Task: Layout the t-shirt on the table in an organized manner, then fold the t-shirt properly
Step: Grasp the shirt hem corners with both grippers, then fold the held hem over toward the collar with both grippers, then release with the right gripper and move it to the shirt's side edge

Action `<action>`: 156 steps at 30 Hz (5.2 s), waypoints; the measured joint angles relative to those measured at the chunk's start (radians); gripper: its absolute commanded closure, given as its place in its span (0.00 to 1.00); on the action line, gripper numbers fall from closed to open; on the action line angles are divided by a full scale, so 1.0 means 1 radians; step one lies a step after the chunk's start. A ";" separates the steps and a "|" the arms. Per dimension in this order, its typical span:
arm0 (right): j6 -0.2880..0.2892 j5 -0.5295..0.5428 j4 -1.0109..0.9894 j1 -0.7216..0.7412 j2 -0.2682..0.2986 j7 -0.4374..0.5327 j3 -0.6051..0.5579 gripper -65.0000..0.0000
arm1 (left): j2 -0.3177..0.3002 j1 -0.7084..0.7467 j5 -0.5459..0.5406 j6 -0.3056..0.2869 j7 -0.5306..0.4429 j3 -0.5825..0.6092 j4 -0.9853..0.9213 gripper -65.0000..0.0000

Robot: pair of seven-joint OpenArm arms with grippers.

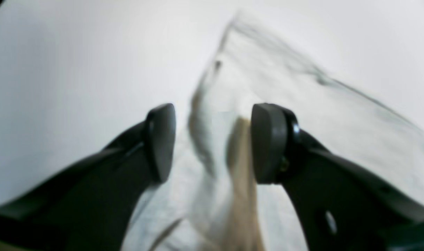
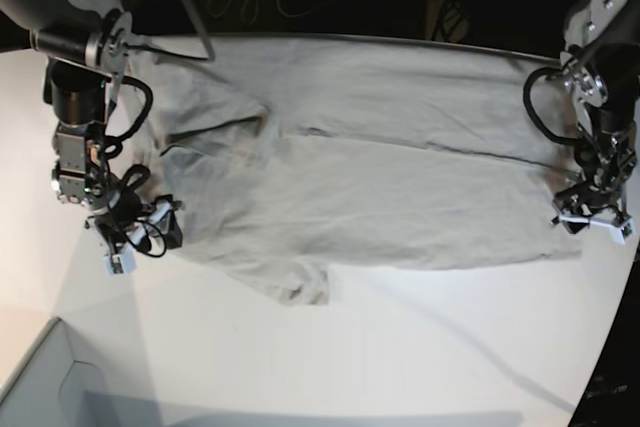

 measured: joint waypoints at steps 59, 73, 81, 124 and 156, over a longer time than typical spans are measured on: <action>0.004 0.000 0.906 -0.745 -0.160 0.091 0.109 1.00 | 0.107 0.428 -0.389 -0.007 0.225 0.001 0.695 1.00; 0.034 0.000 0.846 -0.768 -0.154 0.095 0.110 0.75 | 0.108 0.495 -0.392 -0.007 0.225 0.003 0.695 0.61; 0.039 0.000 0.990 -0.804 -0.182 0.101 0.142 0.58 | 0.118 0.571 -0.406 -0.008 0.229 0.001 0.850 0.46; 0.045 -0.005 1.152 -0.620 -0.206 -0.054 0.120 0.57 | -0.003 0.161 -0.227 -0.003 0.229 0.002 0.337 0.45; 0.045 0.000 1.118 -0.587 -0.205 -0.087 0.121 0.57 | 0.002 0.035 -0.059 0.000 0.323 0.001 0.168 1.00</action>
